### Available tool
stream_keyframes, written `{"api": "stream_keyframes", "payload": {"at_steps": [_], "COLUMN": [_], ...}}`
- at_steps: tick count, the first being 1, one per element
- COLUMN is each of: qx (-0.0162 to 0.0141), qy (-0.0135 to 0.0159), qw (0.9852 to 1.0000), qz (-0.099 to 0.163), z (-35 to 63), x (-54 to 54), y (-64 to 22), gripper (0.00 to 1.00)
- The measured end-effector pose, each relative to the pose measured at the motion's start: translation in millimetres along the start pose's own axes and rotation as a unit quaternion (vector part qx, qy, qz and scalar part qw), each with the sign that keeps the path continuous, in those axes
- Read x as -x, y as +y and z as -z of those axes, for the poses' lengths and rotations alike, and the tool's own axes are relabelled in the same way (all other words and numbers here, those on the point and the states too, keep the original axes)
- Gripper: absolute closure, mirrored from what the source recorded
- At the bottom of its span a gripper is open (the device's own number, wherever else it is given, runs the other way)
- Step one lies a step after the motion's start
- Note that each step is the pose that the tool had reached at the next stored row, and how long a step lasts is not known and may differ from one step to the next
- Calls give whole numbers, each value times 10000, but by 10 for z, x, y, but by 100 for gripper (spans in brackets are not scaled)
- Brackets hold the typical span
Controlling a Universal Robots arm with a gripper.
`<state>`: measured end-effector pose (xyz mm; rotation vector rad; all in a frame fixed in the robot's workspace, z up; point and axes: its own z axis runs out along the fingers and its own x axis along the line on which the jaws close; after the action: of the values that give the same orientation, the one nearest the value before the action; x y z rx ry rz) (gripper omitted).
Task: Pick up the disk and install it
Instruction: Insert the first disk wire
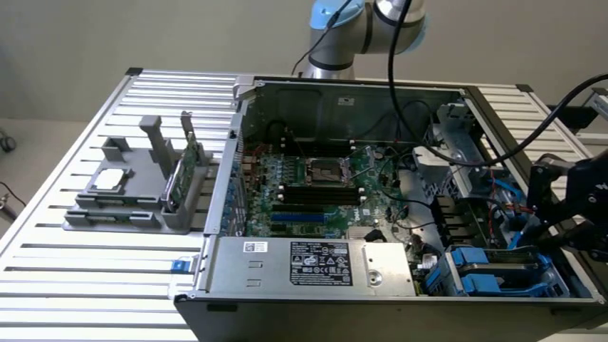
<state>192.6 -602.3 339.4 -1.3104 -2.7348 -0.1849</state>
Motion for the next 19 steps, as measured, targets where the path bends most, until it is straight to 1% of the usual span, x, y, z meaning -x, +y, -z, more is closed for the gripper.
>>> {"api": "stream_keyframes", "payload": {"at_steps": [7, 9, 10, 11, 12, 13, 16, 17, 18, 19], "qx": [3, -5, -15, -32, -58, -95, -246, -288, -311, -323], "qy": [2, 10, 19, 33, 53, 81, 201, 233, 253, 261], "qw": [10000, 9999, 9999, 9999, 9999, 9998, 9993, 9991, 9990, 9989], "qz": [-98, -117, -126, -136, -147, -159, -196, -205, -212, -216], "z": [-21, -28, -30, -33, -34, -34, -34, -34, -34, -33], "x": [-10, -20, -24, -28, -30, -31, -32, -32, -31, -29], "y": [59, 75, 79, 82, 84, 85, 86, 87, 88, 91], "gripper": [73, 73, 73, 73, 73, 73, 73, 73, 73, 73]}}
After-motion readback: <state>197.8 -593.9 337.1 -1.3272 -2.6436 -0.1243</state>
